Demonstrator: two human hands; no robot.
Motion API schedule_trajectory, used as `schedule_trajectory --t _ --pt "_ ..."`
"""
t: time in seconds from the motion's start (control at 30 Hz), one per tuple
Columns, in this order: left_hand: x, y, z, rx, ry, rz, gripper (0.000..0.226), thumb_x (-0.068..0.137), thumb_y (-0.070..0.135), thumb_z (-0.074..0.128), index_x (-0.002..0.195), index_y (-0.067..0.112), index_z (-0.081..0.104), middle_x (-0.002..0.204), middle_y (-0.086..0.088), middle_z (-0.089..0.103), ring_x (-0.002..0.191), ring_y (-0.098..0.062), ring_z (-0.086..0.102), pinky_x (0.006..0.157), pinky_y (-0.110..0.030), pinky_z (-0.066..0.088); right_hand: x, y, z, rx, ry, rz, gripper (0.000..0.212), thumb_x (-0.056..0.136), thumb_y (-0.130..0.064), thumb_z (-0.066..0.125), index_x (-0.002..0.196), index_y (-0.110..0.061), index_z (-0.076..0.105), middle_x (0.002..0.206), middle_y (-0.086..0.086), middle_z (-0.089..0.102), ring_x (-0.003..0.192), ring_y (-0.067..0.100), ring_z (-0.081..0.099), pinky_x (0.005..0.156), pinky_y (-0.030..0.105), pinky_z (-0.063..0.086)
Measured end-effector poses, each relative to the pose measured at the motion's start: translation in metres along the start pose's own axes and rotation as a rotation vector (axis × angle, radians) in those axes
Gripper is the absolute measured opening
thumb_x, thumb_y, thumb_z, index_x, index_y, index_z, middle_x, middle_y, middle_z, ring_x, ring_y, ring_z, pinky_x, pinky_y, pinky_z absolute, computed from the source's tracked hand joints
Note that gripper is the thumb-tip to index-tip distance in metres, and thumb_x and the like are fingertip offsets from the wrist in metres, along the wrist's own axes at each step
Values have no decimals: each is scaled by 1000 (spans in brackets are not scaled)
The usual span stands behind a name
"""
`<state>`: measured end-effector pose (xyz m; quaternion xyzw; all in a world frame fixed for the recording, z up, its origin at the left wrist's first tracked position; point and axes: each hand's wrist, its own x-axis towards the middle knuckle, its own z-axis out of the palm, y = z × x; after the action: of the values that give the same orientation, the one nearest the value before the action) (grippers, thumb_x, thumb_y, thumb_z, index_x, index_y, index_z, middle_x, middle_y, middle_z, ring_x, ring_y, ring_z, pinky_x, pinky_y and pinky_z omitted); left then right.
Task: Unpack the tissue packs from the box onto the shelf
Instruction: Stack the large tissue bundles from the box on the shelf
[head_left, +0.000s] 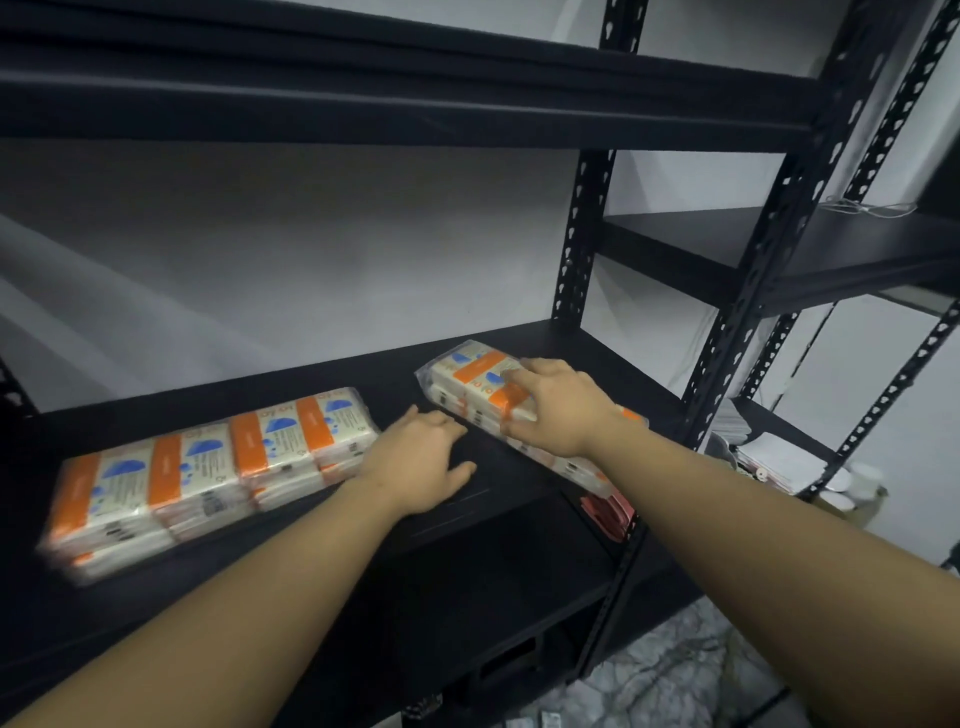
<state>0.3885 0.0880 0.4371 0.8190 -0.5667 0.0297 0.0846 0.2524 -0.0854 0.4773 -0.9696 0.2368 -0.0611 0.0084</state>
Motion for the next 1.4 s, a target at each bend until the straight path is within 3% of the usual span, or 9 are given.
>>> schedule_trajectory --t 0.1,0.2,0.4,0.67,0.9,1.0,1.13,1.4 --pt "6 10 16 -69 -55 -61 67 98 57 54 154 22 45 155 -4 48 142 -25 46 122 -40 29 13 1 8 -4 -102 -42 82 92 -57 62 162 -35 24 170 3 23 153 29 26 122 51 26" --pt "15 16 32 -116 -62 -115 69 99 60 49 157 21 41 162 -7 39 147 -27 39 122 -43 31 20 10 16 -12 -113 -36 80 95 -56 59 162 -38 21 170 2 24 151 30 29 122 53 27" --pt "45 23 50 -113 -70 -199 71 97 67 43 157 28 40 165 -6 34 152 -27 30 125 -57 20 28 44 16 18 -73 4 76 91 -59 57 159 -41 27 167 -2 31 146 29 37 114 55 33" --pt "102 45 56 -211 -73 -178 72 99 60 50 159 24 36 166 -4 33 153 -23 29 128 -51 15 51 99 14 27 -17 151 62 92 -47 58 151 -34 42 150 3 51 129 31 48 102 51 42" --pt "154 78 65 -361 -23 -116 101 87 76 58 164 19 25 169 -2 29 155 -19 25 128 -50 4 73 142 6 105 -57 125 75 86 -65 56 153 -37 44 151 4 47 137 30 39 109 49 39" --pt "170 80 71 -372 -25 -115 108 83 82 56 165 20 23 170 -1 27 155 -19 25 127 -52 4 80 160 10 219 -97 156 82 81 -69 58 155 -37 41 151 6 45 134 29 44 111 47 42" --pt "193 83 76 -366 -28 -99 107 84 82 54 165 20 22 170 -2 27 156 -19 25 127 -53 3 92 176 14 272 -87 188 80 84 -69 60 155 -36 43 146 5 47 127 27 53 105 41 47" --pt "226 81 79 -385 -45 -71 104 86 77 56 166 22 18 170 0 28 156 -19 25 127 -55 3 111 183 18 295 -33 224 77 84 -74 50 150 -34 50 143 6 53 125 29 56 102 44 49"
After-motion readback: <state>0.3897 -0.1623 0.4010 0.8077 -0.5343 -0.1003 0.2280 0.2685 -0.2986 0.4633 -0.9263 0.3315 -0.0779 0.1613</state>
